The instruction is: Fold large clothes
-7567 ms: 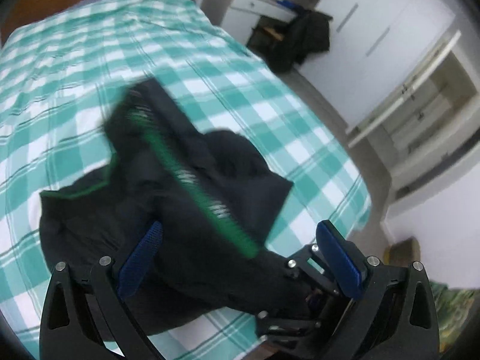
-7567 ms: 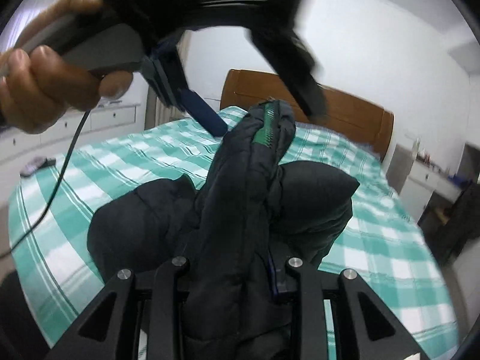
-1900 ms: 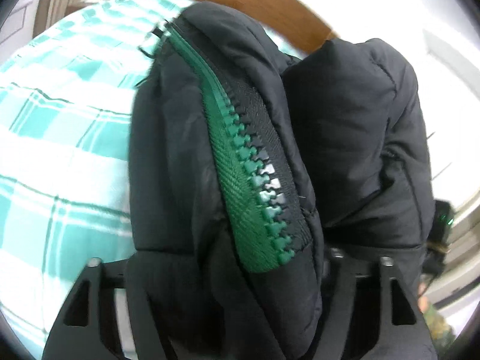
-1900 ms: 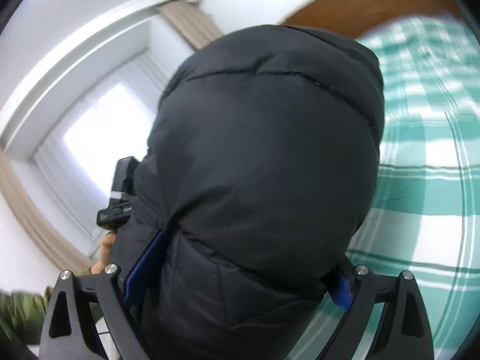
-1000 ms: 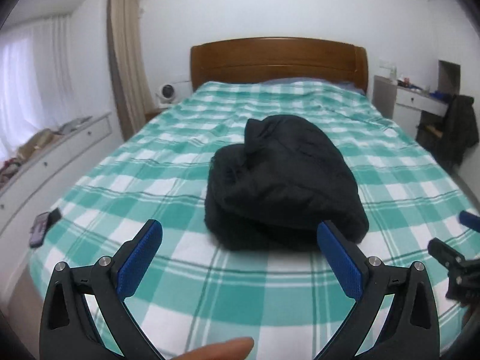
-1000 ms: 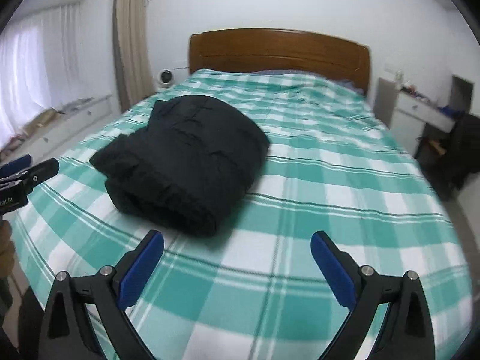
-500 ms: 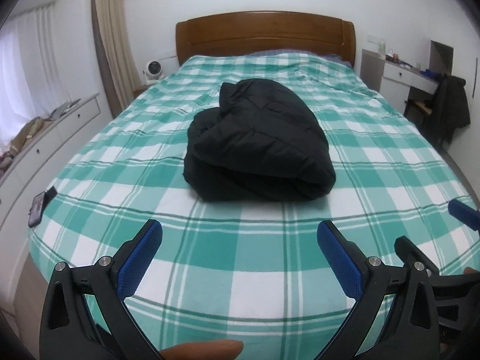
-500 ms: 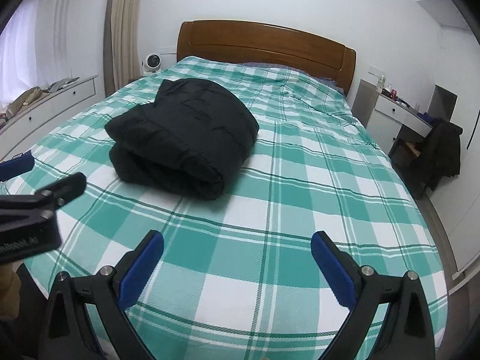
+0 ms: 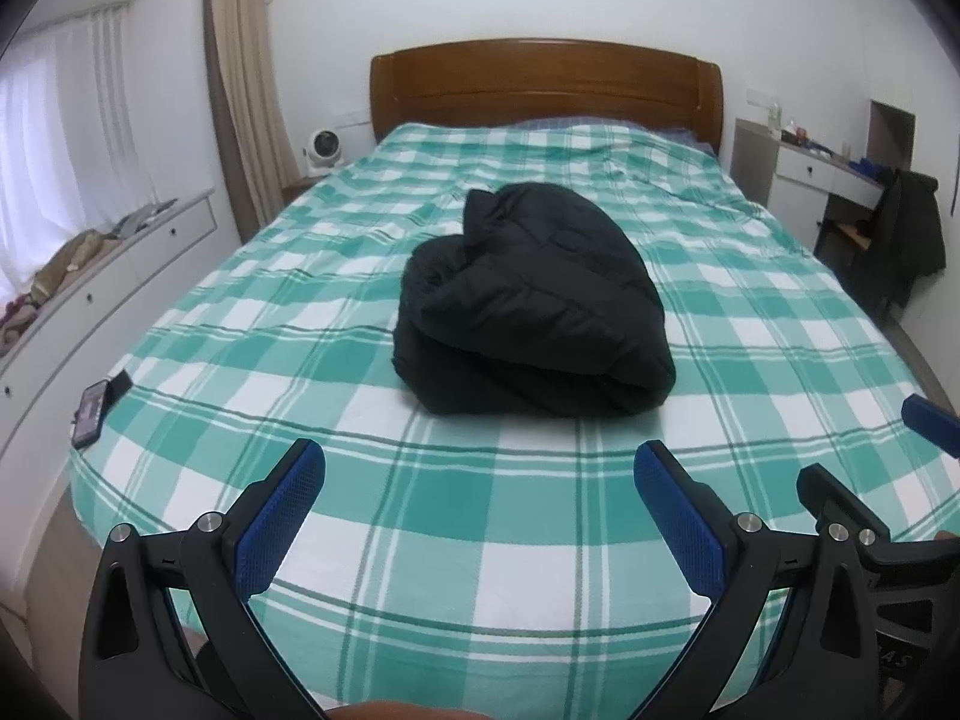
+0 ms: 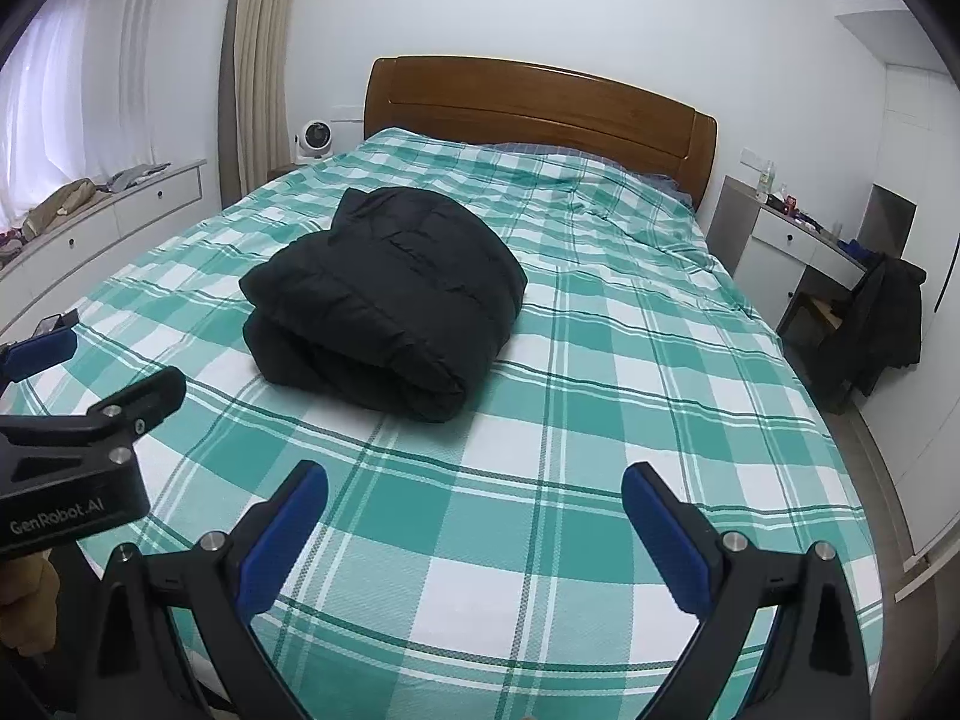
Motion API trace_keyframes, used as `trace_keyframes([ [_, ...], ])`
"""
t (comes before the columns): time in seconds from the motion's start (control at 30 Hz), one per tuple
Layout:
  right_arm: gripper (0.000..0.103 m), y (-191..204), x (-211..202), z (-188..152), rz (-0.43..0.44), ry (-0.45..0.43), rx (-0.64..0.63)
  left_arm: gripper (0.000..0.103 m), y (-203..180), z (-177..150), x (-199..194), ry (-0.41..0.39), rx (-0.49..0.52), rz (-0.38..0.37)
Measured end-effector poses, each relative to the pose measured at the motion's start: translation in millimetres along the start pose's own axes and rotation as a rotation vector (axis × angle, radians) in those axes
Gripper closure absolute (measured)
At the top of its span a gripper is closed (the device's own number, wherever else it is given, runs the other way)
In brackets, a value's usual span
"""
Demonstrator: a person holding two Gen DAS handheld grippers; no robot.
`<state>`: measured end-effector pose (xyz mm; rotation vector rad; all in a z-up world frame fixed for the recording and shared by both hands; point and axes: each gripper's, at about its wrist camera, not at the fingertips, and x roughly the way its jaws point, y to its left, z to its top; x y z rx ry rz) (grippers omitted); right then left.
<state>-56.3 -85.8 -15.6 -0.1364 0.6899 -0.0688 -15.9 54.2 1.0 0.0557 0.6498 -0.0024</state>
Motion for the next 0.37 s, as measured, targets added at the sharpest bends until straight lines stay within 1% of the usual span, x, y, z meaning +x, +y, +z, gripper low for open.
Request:
trace_keyframes([
  [0.17, 0.003, 2.6, -2.0, 2.0, 0.015, -0.001, 0.01, 0.0, 7.2, 0.2, -4.3, -0.015, -0.021, 0.015],
  [0.27, 0.003, 3.8, -2.9, 1.5, 0.015, -0.002, 0.008, 0.0, 10.8, -0.1, -6.1, -0.026, -0.045, 0.038],
  [0.37, 0.003, 4.0, -2.9, 1.2, 0.015, 0.004, 0.015, 0.0, 10.2, 0.0, -7.4, -0.038, -0.042, 0.052],
])
